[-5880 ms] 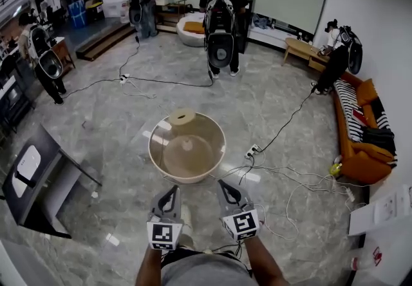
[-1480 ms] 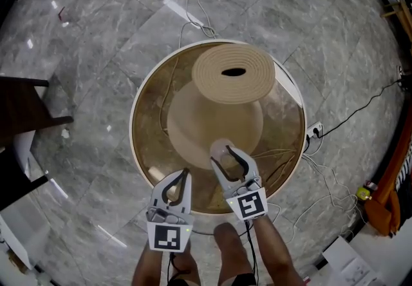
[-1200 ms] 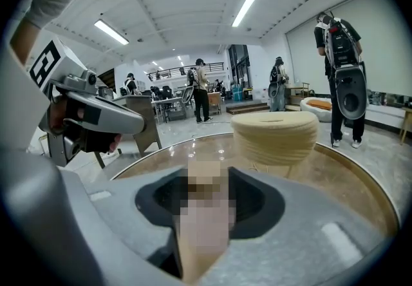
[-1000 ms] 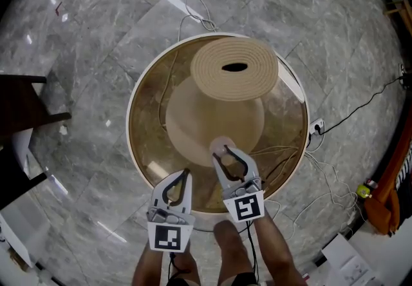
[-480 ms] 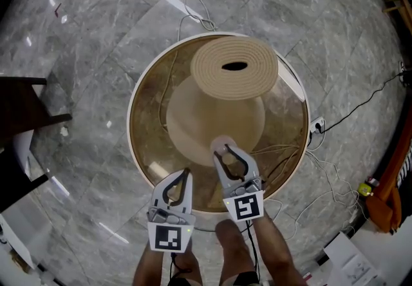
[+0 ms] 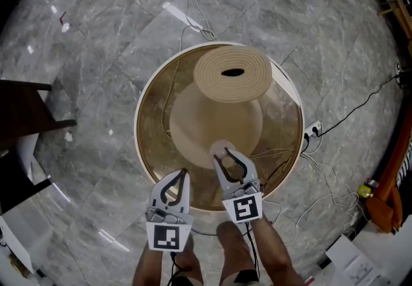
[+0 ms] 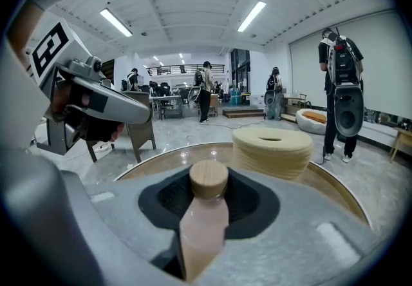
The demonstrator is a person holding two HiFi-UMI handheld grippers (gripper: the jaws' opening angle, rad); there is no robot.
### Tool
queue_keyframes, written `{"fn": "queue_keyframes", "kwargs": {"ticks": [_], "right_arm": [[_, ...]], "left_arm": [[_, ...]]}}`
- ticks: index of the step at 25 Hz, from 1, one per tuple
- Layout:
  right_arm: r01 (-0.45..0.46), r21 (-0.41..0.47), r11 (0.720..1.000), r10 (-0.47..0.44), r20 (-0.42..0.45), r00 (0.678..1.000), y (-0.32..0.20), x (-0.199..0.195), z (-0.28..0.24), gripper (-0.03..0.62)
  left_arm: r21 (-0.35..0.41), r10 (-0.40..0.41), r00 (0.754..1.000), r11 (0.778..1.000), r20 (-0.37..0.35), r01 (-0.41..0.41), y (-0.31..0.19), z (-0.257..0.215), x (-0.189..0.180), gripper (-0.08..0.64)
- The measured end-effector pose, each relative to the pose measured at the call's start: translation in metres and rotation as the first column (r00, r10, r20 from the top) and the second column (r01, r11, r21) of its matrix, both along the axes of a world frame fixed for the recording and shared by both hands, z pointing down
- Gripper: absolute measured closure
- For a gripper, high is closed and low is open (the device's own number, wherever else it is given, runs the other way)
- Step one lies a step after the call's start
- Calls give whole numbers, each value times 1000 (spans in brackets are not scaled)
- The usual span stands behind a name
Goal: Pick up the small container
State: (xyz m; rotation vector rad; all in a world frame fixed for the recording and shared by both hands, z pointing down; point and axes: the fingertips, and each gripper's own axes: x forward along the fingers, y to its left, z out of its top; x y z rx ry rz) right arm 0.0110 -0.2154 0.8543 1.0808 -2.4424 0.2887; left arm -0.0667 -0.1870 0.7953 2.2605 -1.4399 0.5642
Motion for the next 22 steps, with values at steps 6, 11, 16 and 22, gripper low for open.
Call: {"fn": "queue_keyframes", "kwargs": {"ticks": [6, 11, 16, 22], "right_arm": [[-7, 25, 1000, 7, 3, 1000, 2, -1, -51, 468], [-22, 56, 998, 21, 8, 1000, 5, 2, -107, 468], [-46, 94, 995, 42, 34, 999, 8, 12, -169, 468], [-55, 116, 992, 51, 40, 998, 19, 15, -239, 468]], "left_arm": [[51, -18, 1000, 999, -18, 19, -3, -48, -4, 543], [92, -8, 1000, 996, -16, 10, 2, -96, -4, 543], [140, 11, 1000, 990, -14, -9, 1, -152, 7, 543], [204, 29, 1000, 979, -11, -26, 3, -221, 11, 543]]}}
